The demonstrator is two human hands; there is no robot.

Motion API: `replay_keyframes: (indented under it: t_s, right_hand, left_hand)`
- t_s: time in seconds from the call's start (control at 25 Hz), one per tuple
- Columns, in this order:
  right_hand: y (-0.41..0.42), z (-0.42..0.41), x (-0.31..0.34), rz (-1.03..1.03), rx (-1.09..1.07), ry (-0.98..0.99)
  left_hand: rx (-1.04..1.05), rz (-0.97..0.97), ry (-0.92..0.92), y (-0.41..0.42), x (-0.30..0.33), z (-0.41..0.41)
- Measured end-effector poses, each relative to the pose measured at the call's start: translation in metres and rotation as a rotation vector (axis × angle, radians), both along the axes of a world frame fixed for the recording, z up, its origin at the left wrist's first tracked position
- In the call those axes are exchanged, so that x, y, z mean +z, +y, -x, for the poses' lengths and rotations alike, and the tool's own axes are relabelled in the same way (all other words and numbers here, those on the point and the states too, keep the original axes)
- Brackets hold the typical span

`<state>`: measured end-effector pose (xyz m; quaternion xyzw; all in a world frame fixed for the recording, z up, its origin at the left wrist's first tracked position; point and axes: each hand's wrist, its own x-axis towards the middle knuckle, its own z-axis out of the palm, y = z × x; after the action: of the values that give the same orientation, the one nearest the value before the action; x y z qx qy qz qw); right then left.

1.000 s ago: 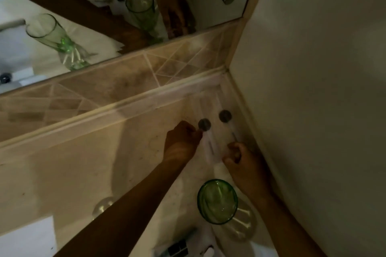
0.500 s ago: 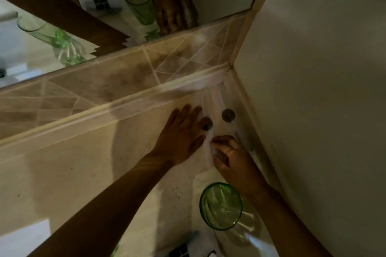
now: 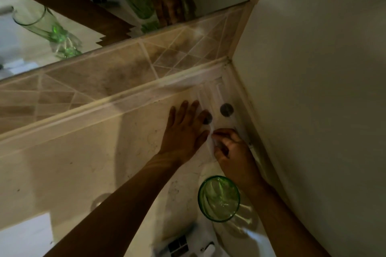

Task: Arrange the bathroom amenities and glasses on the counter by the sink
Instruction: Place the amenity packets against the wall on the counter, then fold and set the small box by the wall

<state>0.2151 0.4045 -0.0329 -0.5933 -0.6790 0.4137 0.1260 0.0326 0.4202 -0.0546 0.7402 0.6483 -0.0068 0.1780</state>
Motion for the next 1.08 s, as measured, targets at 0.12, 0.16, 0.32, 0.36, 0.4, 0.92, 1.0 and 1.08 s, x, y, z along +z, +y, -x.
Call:
replay_keyframes:
  t_s: [0.12, 0.16, 0.32, 0.36, 0.4, 0.92, 1.0, 1.08]
  right_hand:
    - [0.002, 0.000, -0.001, 0.012, -0.033, 0.024]
    - [0.001, -0.001, 0.000, 0.015, -0.054, 0.045]
    - [-0.013, -0.015, 0.007, -0.005, -0.205, 0.089]
    - [-0.021, -0.022, 0.009, -0.017, -0.238, 0.100]
    - [-0.031, -0.030, 0.011, -0.027, -0.264, 0.116]
    - [-0.203, -0.069, 0.034, 0.213, -0.161, 0.061]
    - [-0.220, -0.058, 0.045, 0.195, -0.046, 0.031]
    - [-0.232, -0.047, 0.053, 0.182, 0.061, -0.003]
  left_hand:
    - [0.005, 0.004, -0.035, 0.001, -0.001, 0.000]
    - [0.013, 0.009, -0.049, -0.001, 0.000, 0.000]
    - [0.174, -0.002, -0.147, -0.019, 0.017, -0.002]
    - [0.249, -0.017, -0.204, -0.028, 0.026, -0.005]
    - [0.325, -0.050, -0.273, -0.039, 0.034, -0.006]
    - [0.827, 0.054, -0.436, -0.299, 0.080, -0.031]
    - [0.873, 0.065, -0.426, -0.330, 0.082, -0.027]
    - [0.947, 0.068, -0.435, -0.354, 0.079, -0.021]
